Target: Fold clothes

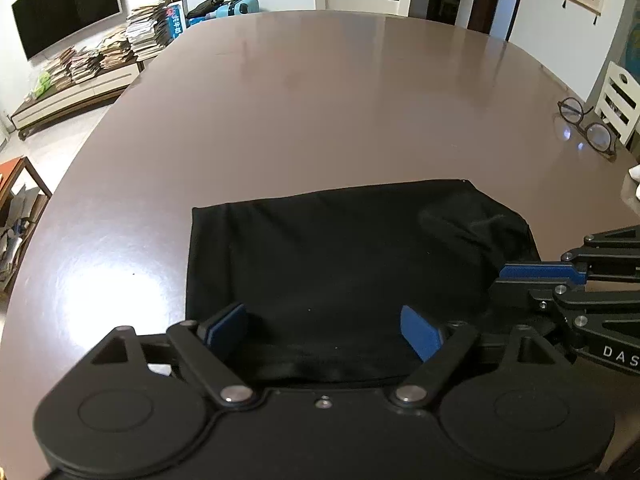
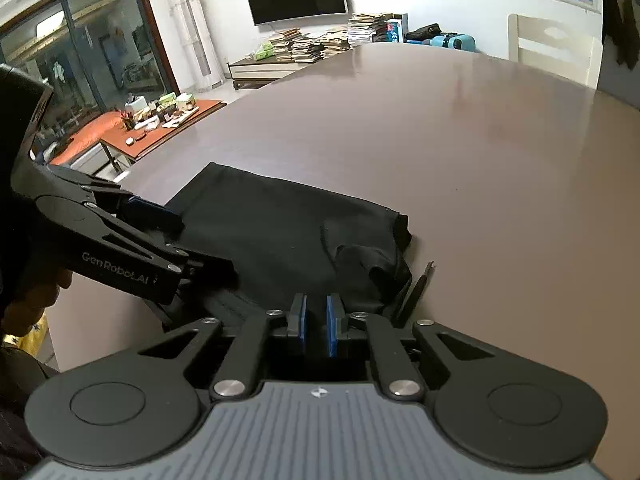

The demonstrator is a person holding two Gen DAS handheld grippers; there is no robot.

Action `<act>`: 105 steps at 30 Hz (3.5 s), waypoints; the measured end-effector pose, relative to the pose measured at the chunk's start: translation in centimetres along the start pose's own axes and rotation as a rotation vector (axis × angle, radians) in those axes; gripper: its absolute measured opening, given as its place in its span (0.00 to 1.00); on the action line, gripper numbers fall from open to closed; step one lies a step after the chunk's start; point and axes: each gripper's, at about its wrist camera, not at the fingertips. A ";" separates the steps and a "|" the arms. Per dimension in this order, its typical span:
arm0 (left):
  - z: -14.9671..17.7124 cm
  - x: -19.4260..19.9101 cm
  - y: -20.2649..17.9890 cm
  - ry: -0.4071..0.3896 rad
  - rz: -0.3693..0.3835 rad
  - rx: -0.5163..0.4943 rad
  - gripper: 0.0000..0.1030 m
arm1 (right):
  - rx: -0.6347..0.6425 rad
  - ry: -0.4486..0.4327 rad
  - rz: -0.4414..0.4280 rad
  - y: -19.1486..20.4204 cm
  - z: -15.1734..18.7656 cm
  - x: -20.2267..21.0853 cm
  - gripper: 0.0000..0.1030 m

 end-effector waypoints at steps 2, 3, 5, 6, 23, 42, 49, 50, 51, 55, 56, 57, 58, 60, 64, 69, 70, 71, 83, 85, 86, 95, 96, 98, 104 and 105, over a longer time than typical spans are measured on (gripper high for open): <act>0.0 0.5 0.0 -0.012 0.005 0.015 0.81 | 0.009 -0.005 0.011 0.2 -0.2 0.2 0.11; -0.1 0.7 0.1 -0.024 0.013 0.021 0.81 | 0.024 -0.014 0.015 0.4 -0.4 0.3 0.11; -0.1 0.8 0.1 -0.032 0.025 0.027 0.81 | 0.053 -0.042 -0.020 1.0 -0.7 0.7 0.18; -0.1 0.7 0.2 -0.023 0.029 0.026 0.81 | 0.061 -0.040 -0.041 1.2 -0.6 0.7 0.21; -0.9 1.6 1.3 -0.049 0.062 0.049 0.82 | -0.041 -0.082 0.015 -1.0 0.1 1.7 0.21; -6.4 -2.4 -3.1 -0.082 0.131 -0.063 0.82 | -0.094 -0.074 0.092 -2.4 -1.5 -0.7 0.11; -6.7 -4.7 -6.2 -0.050 0.096 -0.200 0.81 | -0.032 -0.037 -0.013 -1.6 -1.1 -1.0 0.11; -6.6 -5.2 -6.5 -0.041 0.084 -0.213 0.81 | -0.029 -0.025 -0.015 -1.7 -1.0 -1.2 0.11; -6.6 -5.4 -6.5 -0.038 0.085 -0.216 0.81 | -0.030 -0.023 -0.017 -1.8 -1.1 -1.3 0.11; -6.5 -6.3 -6.6 -0.006 0.081 -0.187 0.84 | -0.050 -0.003 -0.027 -2.3 -0.7 -1.7 0.11; -6.3 -6.3 -6.6 -0.002 0.081 -0.181 0.84 | -0.048 -0.002 -0.029 -2.3 -0.7 -1.7 0.12; -6.3 -6.4 -6.4 0.002 0.085 -0.170 0.85 | -0.037 0.004 -0.036 -2.2 -0.7 -1.7 0.12; -6.3 -6.5 -6.1 0.005 0.086 -0.163 0.85 | -0.025 0.010 -0.040 -2.1 -0.8 -1.8 0.12; -6.2 -6.4 -5.9 0.005 0.085 -0.162 0.85 | -0.020 0.001 -0.039 -2.0 -1.1 -1.6 0.12; -5.9 -6.2 -5.7 -0.002 0.076 -0.166 0.85 | -0.037 -0.056 -0.021 -2.1 -1.4 -1.2 0.23; -5.6 -6.0 -6.0 -0.003 0.073 -0.158 0.85 | 0.004 -0.022 -0.006 -1.8 -1.1 -2.4 0.30; -5.6 -5.9 -6.1 -0.003 0.073 -0.155 0.86 | 0.019 -0.016 0.001 -1.6 -1.1 -2.5 0.30; -5.4 -5.8 -6.3 -0.003 0.072 -0.152 0.87 | 0.022 -0.012 0.000 -1.6 -1.1 -2.5 0.30; -6.0 -3.1 -4.7 -0.074 0.060 -0.099 0.89 | 0.025 -0.033 -0.074 -1.6 -2.6 -2.1 0.30; -5.5 -1.8 -3.2 -0.084 0.060 -0.075 0.88 | 0.025 0.000 -0.105 -1.9 -2.5 -2.7 0.30; -5.3 -1.4 -2.7 -0.083 0.057 -0.068 0.88 | 0.027 -0.003 -0.111 -2.1 -2.4 -2.7 0.30; -1.3 1.9 1.2 -0.036 0.070 -0.037 0.67 | -0.059 -0.064 -0.063 -3.3 -2.0 -1.1 0.13; -0.7 1.8 1.3 -0.019 0.075 -0.035 0.66 | -0.074 -0.069 -0.046 -3.5 -2.2 -1.1 0.13; -0.1 1.6 1.4 -0.006 0.065 -0.026 0.65 | -0.103 -0.075 -0.020 -4.4 -3.4 -2.4 0.13; 0.6 1.8 1.7 -0.001 0.053 -0.013 0.65 | -0.060 -0.043 -0.018 -3.9 -4.2 -5.9 0.13; 0.6 1.8 1.7 0.000 0.053 -0.012 0.65 | -0.059 -0.042 -0.016 -3.7 -4.0 -6.3 0.10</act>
Point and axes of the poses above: each gripper's, at about its wrist camera, not at the fingertips, and x roughly against the way its jaws point, y to its left, z to its underside, and after that the axes turned 9 degrees about x, right-handed
